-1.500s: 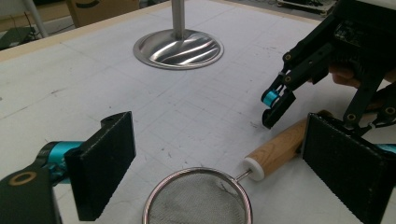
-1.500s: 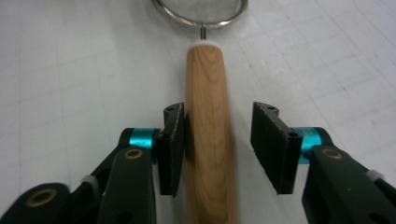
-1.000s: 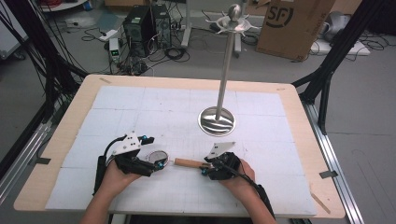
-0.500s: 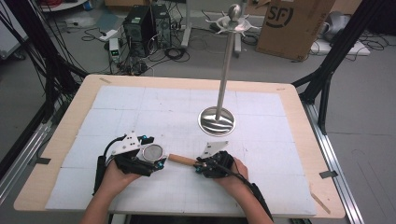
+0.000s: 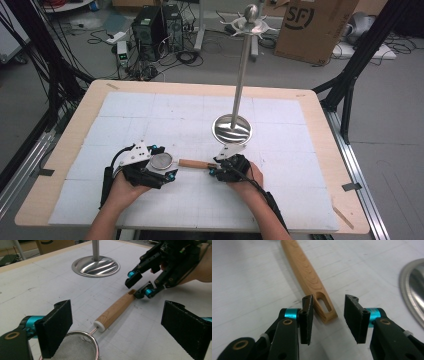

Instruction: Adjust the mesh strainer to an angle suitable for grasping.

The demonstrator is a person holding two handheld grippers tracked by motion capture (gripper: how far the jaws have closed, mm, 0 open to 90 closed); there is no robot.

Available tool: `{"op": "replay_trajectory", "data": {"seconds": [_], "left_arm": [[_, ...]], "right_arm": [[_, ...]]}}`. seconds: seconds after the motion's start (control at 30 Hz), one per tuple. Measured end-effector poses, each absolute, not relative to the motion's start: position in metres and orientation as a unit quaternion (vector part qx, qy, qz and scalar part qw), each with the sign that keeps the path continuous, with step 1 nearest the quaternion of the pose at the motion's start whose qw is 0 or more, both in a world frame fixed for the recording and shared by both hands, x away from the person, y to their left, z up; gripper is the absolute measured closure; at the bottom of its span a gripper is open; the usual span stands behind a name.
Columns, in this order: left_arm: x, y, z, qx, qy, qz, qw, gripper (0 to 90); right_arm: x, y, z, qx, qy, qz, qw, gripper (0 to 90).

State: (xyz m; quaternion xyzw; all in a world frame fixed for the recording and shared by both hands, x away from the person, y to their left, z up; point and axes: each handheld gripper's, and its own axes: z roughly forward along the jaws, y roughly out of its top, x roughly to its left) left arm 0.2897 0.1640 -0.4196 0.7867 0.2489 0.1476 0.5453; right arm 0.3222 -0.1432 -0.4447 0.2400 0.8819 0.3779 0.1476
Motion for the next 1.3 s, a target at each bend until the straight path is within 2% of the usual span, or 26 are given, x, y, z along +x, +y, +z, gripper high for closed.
{"op": "replay_trajectory", "data": {"seconds": [0.27, 0.47, 0.97, 1.3], "left_arm": [[0.290, 0.164, -0.420, 0.787, 0.249, 0.146, 0.545, 10.7], [0.291, 0.167, -0.420, 0.783, 0.254, 0.145, 0.549, 10.7], [0.291, 0.166, -0.421, 0.787, 0.256, 0.147, 0.542, 10.7], [0.292, 0.169, -0.422, 0.787, 0.262, 0.151, 0.538, 10.7]], "right_arm": [[0.340, -0.144, -0.445, 0.276, 0.873, 0.372, 0.155, 58.8], [0.341, -0.146, -0.442, 0.282, 0.873, 0.372, 0.144, 53.2], [0.303, -0.205, -0.401, 0.292, 0.838, 0.431, 0.166, 44.7], [0.281, -0.241, -0.398, 0.307, 0.813, 0.460, 0.181, 42.6]]}}
